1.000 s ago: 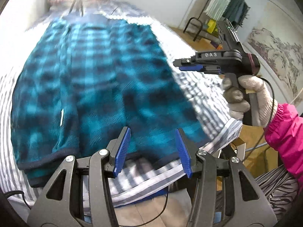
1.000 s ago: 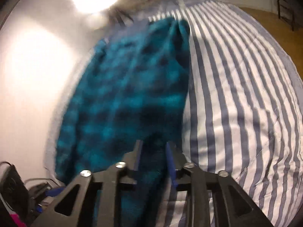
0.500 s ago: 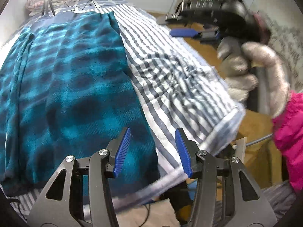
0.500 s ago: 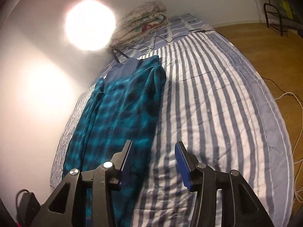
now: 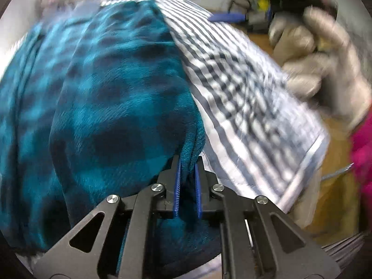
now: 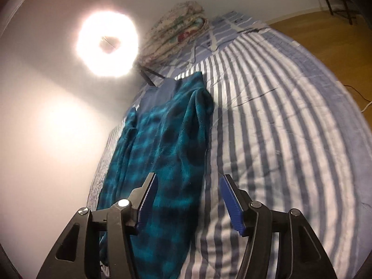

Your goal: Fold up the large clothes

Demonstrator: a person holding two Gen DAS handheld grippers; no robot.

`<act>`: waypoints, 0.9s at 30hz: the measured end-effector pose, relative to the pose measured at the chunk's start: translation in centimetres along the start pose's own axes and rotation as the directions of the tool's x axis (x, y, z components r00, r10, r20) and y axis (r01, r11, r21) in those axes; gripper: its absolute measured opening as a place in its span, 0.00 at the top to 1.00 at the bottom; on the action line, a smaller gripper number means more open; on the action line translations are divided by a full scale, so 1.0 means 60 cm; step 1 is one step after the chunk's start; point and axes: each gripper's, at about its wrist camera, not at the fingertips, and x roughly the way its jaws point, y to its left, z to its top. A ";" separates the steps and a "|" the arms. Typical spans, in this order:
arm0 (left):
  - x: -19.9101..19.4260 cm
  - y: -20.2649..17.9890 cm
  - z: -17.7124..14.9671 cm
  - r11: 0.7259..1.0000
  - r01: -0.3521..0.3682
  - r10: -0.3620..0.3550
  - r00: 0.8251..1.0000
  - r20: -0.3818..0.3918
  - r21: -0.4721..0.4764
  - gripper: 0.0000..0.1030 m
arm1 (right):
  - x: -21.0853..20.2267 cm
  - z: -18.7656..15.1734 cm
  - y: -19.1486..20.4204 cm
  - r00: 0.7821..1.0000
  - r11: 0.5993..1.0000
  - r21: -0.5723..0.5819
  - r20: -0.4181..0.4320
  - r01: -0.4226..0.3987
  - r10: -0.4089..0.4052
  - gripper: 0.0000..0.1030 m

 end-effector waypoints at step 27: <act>-0.111 0.136 -0.019 0.909 0.340 -0.291 0.931 0.220 -0.239 0.92 | 0.254 0.097 0.151 0.955 0.952 -0.092 -0.023 0.291 -0.294 0.92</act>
